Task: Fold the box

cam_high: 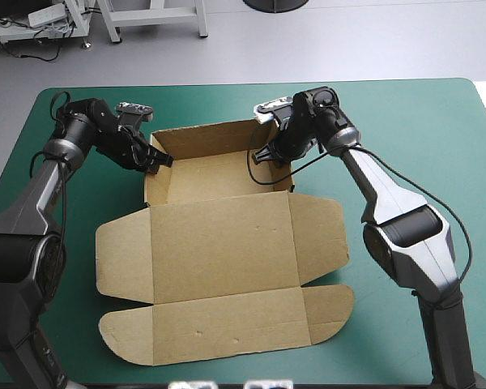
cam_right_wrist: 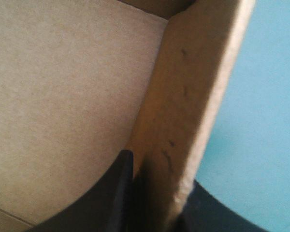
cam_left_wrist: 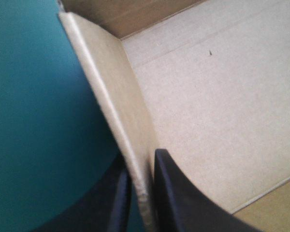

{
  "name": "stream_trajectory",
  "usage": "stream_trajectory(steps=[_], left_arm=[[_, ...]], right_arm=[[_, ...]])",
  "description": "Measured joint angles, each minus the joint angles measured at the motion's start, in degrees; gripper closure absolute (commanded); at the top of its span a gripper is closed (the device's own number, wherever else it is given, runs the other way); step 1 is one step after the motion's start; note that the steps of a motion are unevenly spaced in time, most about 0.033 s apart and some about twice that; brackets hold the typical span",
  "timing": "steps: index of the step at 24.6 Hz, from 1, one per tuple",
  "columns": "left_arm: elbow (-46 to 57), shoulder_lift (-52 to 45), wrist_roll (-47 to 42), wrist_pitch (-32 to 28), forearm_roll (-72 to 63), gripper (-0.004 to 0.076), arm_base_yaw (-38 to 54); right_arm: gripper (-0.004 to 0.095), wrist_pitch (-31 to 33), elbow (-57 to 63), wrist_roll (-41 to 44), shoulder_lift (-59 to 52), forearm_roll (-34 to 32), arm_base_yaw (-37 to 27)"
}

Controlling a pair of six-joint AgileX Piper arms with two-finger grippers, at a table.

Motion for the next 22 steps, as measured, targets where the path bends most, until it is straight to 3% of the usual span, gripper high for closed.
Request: stream_trajectory(steps=[3, 5, 10, 15, 22], left_arm=[[0.11, 1.03, 0.44, 0.94, 0.00, 0.0369, -0.19], [0.18, 1.42, 0.44, 1.16, 0.14, 0.0345, -0.19], [-0.74, 1.61, -1.23, 2.08, 1.07, 0.0345, -0.19], [-8.60, 1.16, -2.68, 6.47, -0.07, 0.0345, -0.31], [-13.41, -5.97, -2.68, 7.80, -0.10, 0.0346, -0.26]], right_arm=[[0.0557, -0.20, 0.00, -1.76, 0.06, -2.46, 0.26], [0.0558, -0.35, 0.00, -2.11, 0.06, -3.11, 0.31], [0.0557, -0.58, 0.00, -2.30, 0.06, -4.03, 0.31], [0.0557, -0.08, -0.41, -2.48, 0.06, -5.48, 0.31], [0.0557, 1.19, -8.54, -2.42, 0.96, -9.41, -0.47]])
